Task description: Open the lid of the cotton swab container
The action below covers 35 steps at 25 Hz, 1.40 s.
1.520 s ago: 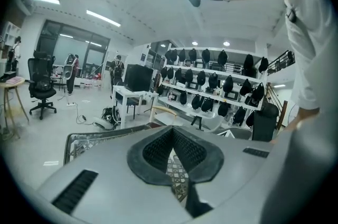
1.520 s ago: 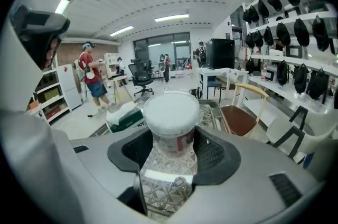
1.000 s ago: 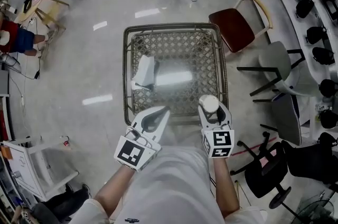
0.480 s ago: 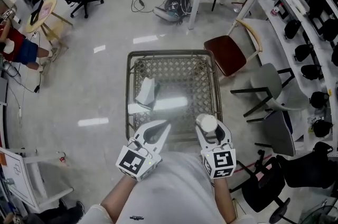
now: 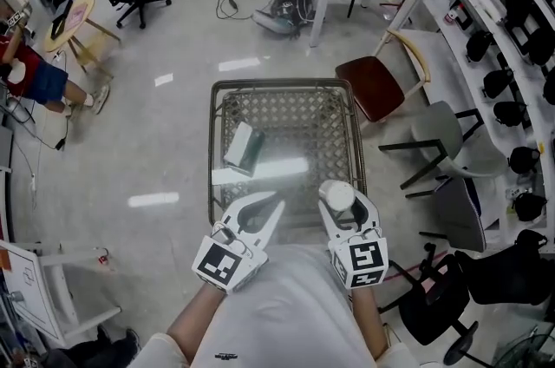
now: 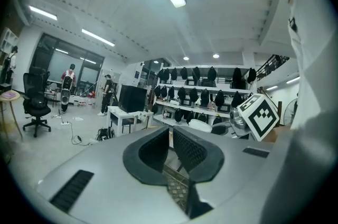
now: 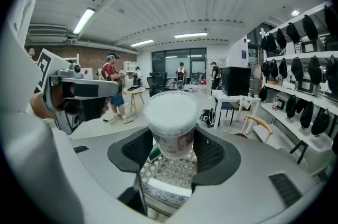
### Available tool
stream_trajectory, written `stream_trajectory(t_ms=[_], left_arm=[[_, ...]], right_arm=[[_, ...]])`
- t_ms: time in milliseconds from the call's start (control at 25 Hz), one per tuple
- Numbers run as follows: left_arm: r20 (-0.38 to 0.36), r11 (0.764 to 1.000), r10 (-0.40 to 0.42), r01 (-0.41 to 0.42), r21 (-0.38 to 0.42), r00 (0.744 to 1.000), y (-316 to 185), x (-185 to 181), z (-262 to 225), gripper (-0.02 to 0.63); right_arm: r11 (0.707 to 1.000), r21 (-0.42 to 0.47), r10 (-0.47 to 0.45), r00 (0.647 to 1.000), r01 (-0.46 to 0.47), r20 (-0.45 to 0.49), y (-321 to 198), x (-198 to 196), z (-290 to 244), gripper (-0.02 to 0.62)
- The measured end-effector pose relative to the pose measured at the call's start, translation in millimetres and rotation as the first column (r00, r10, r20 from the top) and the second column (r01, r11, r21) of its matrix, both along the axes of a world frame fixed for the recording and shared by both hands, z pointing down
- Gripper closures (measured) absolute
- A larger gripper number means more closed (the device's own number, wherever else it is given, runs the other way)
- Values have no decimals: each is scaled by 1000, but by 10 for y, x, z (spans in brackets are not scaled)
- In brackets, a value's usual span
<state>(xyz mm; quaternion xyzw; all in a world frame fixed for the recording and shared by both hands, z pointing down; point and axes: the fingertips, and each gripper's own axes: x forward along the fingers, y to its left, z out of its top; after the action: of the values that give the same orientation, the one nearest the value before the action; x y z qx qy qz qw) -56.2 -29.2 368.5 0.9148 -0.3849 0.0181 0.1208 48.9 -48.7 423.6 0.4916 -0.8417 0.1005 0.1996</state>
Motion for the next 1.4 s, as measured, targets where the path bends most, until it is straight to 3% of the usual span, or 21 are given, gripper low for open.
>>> stream_trajectory(t_ms=[120, 200, 480, 1000, 1400], left_arm=[[-7, 998, 66, -66, 1, 998, 46, 70, -50, 587], [-13, 994, 113, -112, 15, 994, 80, 132, -98, 452], [93, 964, 244, -252, 88, 965, 94, 437, -190, 330], [237, 938, 313, -338, 72, 920, 14, 821, -44, 310], [286, 945, 280, -315, 86, 916, -36, 797, -9, 336]], right_arm=[[1000, 3, -21, 1000, 22, -15, 12, -79, -8, 362], [999, 5, -35, 999, 35, -25, 24, -132, -12, 362], [996, -10, -87, 995, 86, -58, 49, -248, -7, 362], [989, -26, -146, 979, 144, -141, 103, -446, 28, 362], [986, -38, -168, 976, 165, -139, 107, -535, -9, 362]])
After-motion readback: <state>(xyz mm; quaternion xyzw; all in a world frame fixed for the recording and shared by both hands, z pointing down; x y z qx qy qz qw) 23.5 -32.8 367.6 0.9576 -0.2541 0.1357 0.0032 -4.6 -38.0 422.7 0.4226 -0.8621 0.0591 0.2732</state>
